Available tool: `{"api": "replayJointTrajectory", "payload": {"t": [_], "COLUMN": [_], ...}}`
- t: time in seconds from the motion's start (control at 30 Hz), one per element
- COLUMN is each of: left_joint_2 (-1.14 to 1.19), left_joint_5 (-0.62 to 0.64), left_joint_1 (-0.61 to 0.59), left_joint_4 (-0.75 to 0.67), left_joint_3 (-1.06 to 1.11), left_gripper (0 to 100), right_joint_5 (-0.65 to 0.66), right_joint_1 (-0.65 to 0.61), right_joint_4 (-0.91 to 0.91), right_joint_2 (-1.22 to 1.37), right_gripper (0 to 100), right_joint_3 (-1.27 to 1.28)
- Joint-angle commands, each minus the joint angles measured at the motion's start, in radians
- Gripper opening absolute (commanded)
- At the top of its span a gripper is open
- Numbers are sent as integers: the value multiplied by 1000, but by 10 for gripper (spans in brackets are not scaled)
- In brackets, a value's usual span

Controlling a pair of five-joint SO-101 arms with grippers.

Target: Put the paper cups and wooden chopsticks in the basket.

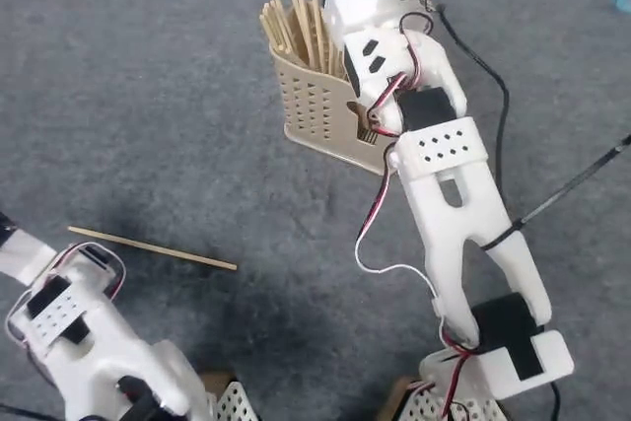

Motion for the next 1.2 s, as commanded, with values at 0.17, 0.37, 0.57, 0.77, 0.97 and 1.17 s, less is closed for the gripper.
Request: {"api": "replayJointTrajectory", "payload": {"t": [0.17, 0.37, 0.57, 0.77, 0.97, 1.17], "left_joint_2": [-6, -6, -6, 2, 2, 5], "left_joint_5": [-6, -6, 34, 163, 218, 106], "left_joint_1": [-6, -51, -127, -236, -422, -566], "left_joint_4": [-21, -23, -66, -175, -235, -201], "left_joint_3": [-38, -41, -42, -42, -54, -88], "left_gripper": [154, 154, 154, 152, 154, 155], "right_joint_5": [35, 166, 227, 229, 230, 230], "right_joint_1": [-171, -409, -539, -628, -688, -737], "right_joint_4": [438, 860, 983, 983, 974, 974], "right_joint_2": [-196, -209, -1, 245, 440, 630], "right_gripper": [127, 126, 126, 126, 126, 126], "right_joint_3": [-262, -301, -239, -238, -296, -463]}}
